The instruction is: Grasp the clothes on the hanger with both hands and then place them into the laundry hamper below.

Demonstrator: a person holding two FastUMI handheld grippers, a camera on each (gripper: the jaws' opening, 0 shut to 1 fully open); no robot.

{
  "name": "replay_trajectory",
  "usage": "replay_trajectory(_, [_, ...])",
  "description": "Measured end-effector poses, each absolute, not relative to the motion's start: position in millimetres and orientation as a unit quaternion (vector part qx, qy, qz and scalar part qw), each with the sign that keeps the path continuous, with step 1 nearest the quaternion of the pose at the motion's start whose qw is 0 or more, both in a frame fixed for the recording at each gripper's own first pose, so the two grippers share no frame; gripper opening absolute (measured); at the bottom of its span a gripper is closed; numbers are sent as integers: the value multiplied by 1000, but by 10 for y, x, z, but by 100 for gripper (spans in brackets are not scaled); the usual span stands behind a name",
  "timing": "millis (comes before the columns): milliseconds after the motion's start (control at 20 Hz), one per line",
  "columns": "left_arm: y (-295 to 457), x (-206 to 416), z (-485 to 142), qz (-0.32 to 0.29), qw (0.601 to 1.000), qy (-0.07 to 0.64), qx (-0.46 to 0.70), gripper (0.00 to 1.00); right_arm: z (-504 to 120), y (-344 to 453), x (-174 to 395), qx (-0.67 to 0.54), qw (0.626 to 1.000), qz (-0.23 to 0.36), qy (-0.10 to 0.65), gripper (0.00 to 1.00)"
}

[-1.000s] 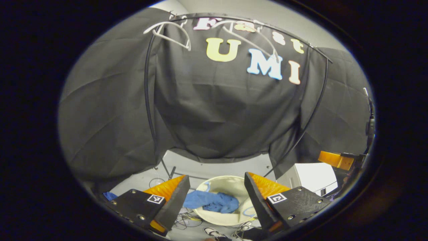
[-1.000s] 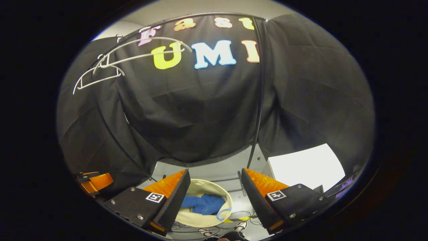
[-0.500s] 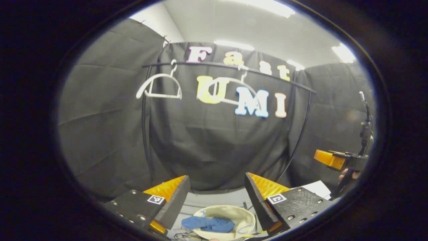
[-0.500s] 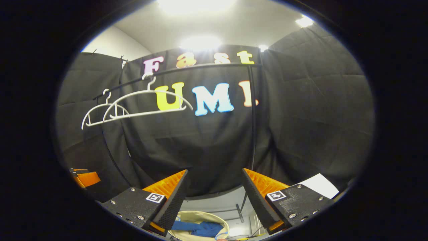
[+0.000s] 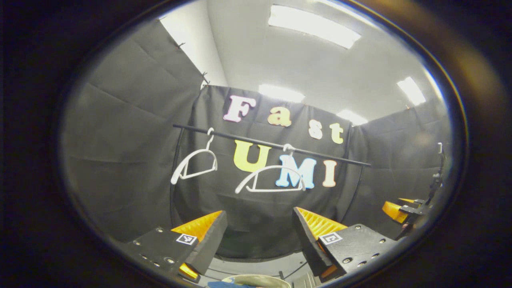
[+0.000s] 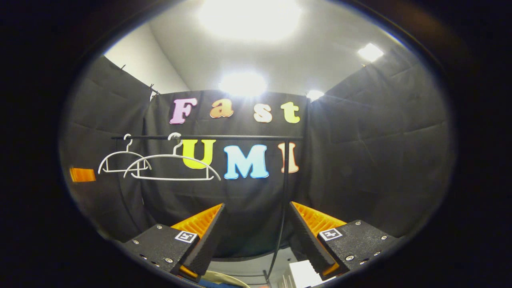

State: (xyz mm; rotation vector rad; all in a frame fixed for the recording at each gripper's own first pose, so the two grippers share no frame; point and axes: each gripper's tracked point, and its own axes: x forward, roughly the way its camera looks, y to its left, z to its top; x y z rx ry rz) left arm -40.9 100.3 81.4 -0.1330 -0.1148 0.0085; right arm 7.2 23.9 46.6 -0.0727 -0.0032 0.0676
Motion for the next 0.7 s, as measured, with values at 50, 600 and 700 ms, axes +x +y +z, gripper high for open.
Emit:
replay_trajectory(50, [1085,-414,817,17,996,-61,-58,98,503,137,62,-48,999,19,-8,95])
replay_trajectory(600, [1299,-658,571,69,995,-49,-53,99,392,124,60,-31,999,34,-1,95])
replay_trajectory(700, [1251,-713,587,62,996,-49,-39,99,304,237,126,-21,998,49,13,95])
